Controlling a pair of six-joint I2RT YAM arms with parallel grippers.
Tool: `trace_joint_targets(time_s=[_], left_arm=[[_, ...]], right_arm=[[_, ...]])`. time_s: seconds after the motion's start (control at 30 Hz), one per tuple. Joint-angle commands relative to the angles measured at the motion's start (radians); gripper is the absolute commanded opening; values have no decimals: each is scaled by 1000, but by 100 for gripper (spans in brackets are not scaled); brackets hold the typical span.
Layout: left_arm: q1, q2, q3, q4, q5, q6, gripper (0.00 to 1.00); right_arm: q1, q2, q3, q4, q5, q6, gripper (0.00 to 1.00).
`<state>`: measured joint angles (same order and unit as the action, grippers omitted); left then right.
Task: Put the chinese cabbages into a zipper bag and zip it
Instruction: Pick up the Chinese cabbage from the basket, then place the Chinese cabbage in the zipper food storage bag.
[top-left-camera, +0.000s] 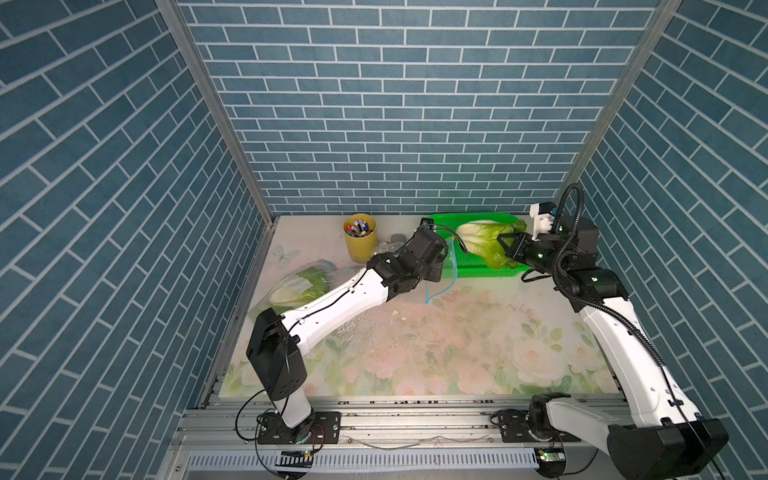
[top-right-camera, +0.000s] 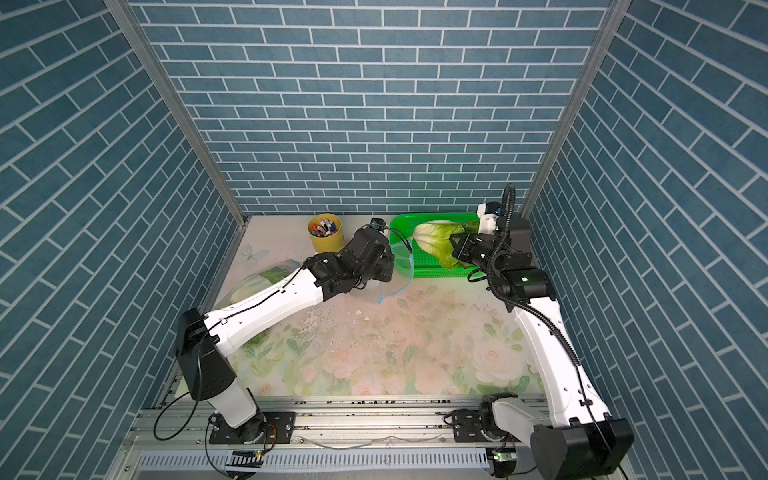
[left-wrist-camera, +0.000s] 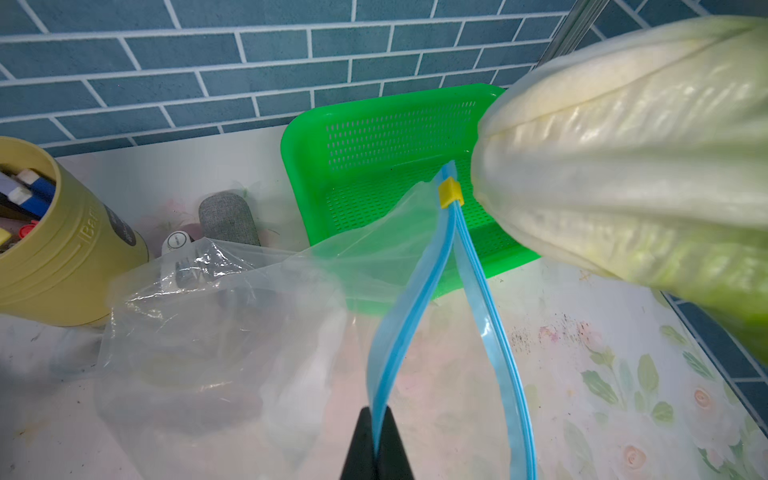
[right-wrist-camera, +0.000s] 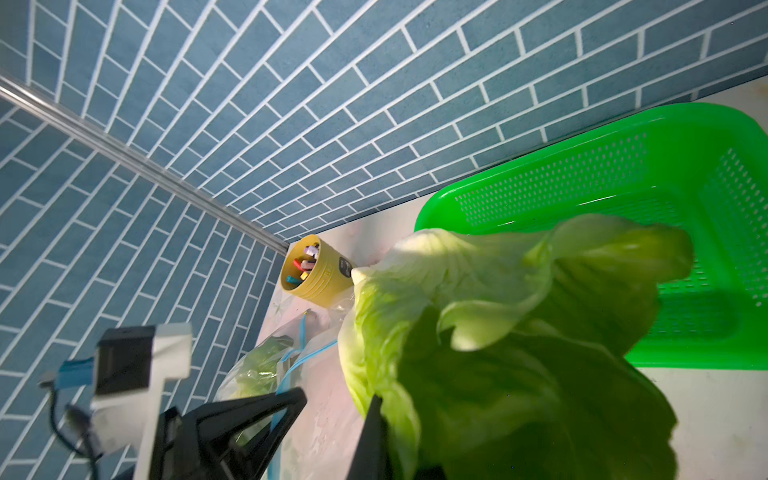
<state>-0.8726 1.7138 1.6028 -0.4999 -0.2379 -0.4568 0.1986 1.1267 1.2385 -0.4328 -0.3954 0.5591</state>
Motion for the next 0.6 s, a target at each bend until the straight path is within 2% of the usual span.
trace_joint_targets(time_s=[0.0,0.27,0.57], left_arm=[[4,30,29,-2,12,-5,0],[4,35,35,15,17,-15,0],[4,18,31,15,-10,-12,0]], right_arm=[[7,-45,5,-43,-115,-38,0],[23,-72,-53,-24,-196,-36,0],[48,-77,-69,-81,-207,-106,0]])
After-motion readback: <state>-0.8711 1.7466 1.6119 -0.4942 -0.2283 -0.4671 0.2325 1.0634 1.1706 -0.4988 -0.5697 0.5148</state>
